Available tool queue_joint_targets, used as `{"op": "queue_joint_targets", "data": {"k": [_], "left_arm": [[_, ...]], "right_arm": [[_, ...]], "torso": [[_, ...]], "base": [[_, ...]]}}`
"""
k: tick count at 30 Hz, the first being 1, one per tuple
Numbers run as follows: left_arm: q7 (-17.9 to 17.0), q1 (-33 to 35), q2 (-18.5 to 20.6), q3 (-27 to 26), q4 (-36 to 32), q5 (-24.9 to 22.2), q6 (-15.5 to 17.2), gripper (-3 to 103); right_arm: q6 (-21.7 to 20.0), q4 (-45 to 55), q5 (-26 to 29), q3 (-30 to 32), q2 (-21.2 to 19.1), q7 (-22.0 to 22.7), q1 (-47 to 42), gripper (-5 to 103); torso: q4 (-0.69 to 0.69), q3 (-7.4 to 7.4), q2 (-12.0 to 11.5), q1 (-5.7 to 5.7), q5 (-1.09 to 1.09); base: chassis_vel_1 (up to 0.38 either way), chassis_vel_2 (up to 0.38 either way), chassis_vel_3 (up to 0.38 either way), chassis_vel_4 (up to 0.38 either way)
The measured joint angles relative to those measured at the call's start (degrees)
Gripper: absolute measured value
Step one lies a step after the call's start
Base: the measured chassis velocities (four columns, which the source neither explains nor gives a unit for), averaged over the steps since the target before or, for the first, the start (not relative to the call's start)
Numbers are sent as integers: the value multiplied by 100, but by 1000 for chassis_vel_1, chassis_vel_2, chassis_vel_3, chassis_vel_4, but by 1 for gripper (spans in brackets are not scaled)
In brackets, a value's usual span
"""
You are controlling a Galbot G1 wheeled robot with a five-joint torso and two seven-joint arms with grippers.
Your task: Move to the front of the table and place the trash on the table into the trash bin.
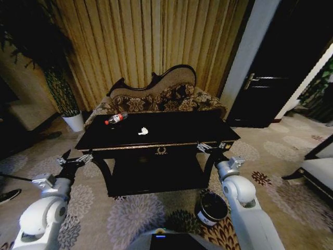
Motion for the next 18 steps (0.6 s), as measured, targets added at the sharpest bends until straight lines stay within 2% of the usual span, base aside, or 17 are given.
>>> {"op": "queue_joint_targets", "data": {"k": [8,18], "left_arm": [[58,96,77,-117,-107,-13,-6,100],[67,185,11,-122,-191,-1,-6,100]], "right_arm": [[-19,-83,-101,-36,-47,0,-38,100],[-13,-74,-118,-62,-52,0,-70,100]], "torso": [[-1,0,0,0,0],[-1,0,0,0,-1]], "base": [[-97,84,98,-89],[-137,151,149,-133]]}}
